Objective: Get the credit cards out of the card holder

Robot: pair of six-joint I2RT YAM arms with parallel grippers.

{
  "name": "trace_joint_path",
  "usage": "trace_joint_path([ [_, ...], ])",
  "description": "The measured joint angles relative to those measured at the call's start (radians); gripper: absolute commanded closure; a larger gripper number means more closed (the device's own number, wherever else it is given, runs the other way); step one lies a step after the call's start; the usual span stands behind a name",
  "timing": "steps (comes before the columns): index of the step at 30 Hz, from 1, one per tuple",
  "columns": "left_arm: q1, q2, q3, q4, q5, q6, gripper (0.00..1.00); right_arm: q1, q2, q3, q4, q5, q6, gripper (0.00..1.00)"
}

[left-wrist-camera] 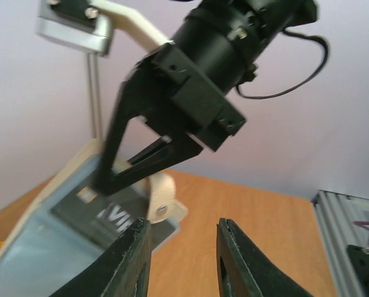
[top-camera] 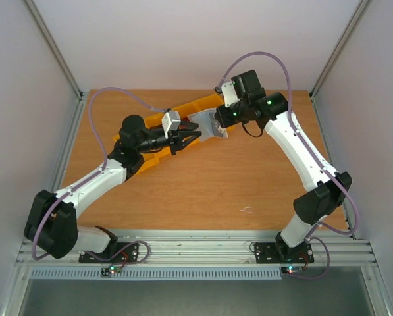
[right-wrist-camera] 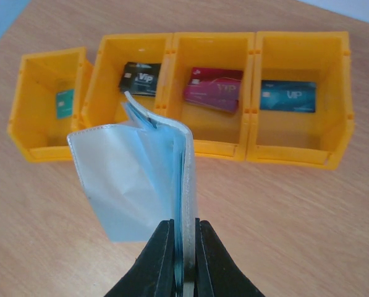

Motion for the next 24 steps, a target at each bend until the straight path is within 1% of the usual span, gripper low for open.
trace_joint_path([
  [3,-0.011,0.002,0.014,0.003,0.042,-0.033,0.69,0.0,0.002,0.007,0.002,-0.05,0.0,0.99],
  [5,-0.014,0.01,0.032,0.0,0.041,-0.058,0.72,0.0,0.001,0.008,0.014,-0.12,-0.006,0.99],
  [7,-0.014,0.016,0.043,-0.006,0.028,-0.082,0.76,0.0,0.001,0.008,0.03,-0.206,-0.018,0.99],
  [12,-0.012,0.023,0.052,-0.058,-0.024,-0.119,0.81,-0.015,-0.012,-0.016,0.07,-0.402,-0.034,0.99],
  [18,-0.005,0.023,0.052,-0.091,-0.052,-0.138,0.82,-0.075,-0.051,-0.08,0.119,-0.58,-0.033,0.99],
  [24,0.003,0.023,0.053,-0.096,-0.053,-0.153,0.8,-0.108,-0.078,-0.117,0.172,-0.669,-0.033,0.99],
])
